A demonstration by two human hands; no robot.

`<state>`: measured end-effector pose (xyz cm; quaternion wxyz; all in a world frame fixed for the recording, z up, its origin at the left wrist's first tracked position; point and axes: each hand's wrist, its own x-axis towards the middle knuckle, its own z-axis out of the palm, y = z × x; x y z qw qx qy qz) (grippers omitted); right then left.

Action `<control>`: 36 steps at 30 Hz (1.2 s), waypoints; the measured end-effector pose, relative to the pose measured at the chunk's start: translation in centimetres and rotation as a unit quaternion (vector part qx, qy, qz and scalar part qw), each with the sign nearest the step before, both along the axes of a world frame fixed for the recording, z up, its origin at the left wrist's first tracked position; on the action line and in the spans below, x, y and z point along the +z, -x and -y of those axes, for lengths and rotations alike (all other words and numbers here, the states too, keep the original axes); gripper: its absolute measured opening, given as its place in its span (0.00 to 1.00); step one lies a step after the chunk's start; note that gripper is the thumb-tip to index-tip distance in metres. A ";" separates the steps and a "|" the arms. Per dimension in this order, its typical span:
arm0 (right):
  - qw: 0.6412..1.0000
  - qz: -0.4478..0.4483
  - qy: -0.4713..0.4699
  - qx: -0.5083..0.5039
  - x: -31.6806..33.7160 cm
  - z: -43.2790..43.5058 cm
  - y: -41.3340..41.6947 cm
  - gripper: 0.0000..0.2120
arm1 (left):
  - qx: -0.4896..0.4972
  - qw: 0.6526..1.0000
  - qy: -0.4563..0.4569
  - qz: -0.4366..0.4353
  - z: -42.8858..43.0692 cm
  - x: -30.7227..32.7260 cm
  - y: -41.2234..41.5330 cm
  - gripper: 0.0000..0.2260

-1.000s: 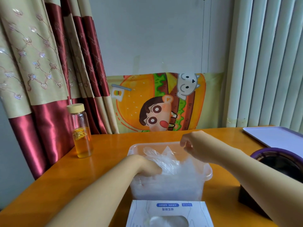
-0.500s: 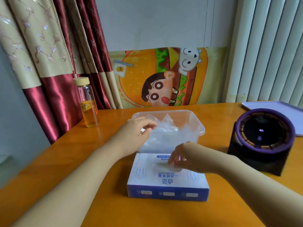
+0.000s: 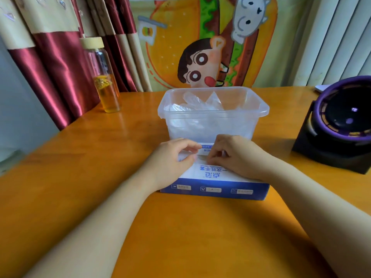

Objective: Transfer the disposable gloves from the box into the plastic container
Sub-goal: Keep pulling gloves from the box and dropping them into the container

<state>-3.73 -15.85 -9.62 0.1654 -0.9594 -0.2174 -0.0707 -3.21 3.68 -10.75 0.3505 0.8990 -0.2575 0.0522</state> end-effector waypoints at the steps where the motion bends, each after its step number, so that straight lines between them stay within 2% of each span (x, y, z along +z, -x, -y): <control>1: 1.000 0.012 -0.013 0.002 -0.1 0.1 0.0 0.07 | 0.002 1.000 -0.007 0.002 0.0 0.0 -0.1 0.12; 5: 0.989 0.050 -0.136 0.015 0.2 0.2 0.8 0.04 | -0.002 1.000 -0.022 0.003 0.1 0.1 -0.1 0.14; 9: 0.960 0.090 -0.264 0.024 1.5 -0.1 1.9 0.07 | 0.005 1.000 -0.017 -0.010 0.1 0.1 0.0 0.17; 11: 0.971 0.068 -0.230 0.004 1.9 0.3 2.0 0.02 | 0.001 1.000 -0.010 -0.012 0.0 0.1 0.1 0.17; 14: 0.995 -0.032 -0.083 -0.051 1.3 1.0 1.8 0.09 | -0.003 1.000 0.001 -0.007 -0.2 0.0 0.3 0.18; 15: 0.996 -0.045 -0.052 -0.055 1.0 0.7 1.7 0.07 | -0.002 1.000 0.003 -0.007 -0.2 -0.1 0.3 0.18; 16: 0.997 -0.038 -0.040 -0.051 0.8 0.3 1.6 0.03 | -0.001 1.000 0.000 -0.008 -0.2 -0.1 0.4 0.19; 18: 0.998 -0.011 -0.050 -0.046 0.6 -0.6 1.7 0.04 | 0.000 1.000 -0.004 -0.010 -0.1 0.0 0.5 0.21; 21: 0.981 0.047 -0.184 -0.036 0.8 -1.7 2.1 0.04 | -0.004 1.000 0.006 -0.012 0.0 0.1 0.6 0.18; 25: 0.925 0.158 -0.345 -0.020 1.6 -2.2 2.8 0.05 | -0.009 1.000 0.004 -0.022 0.2 0.2 0.7 0.10; 29: 0.841 0.259 -0.469 -0.072 2.9 0.0 2.8 0.07 | -0.001 1.000 -0.002 -0.015 0.1 0.0 0.7 0.16; 31: 0.809 0.256 -0.522 -0.091 3.6 0.7 2.9 0.09 | 0.006 1.000 -0.003 -0.025 0.2 0.3 0.8 0.20; 32: 0.806 0.242 -0.532 -0.096 3.9 0.8 3.0 0.09 | 0.002 1.000 0.002 -0.031 0.1 0.7 1.0 0.21; 36: 0.838 0.132 -0.522 -0.083 5.1 -0.1 3.0 0.09 | 0.004 0.996 0.081 -0.038 0.4 3.0 1.4 0.22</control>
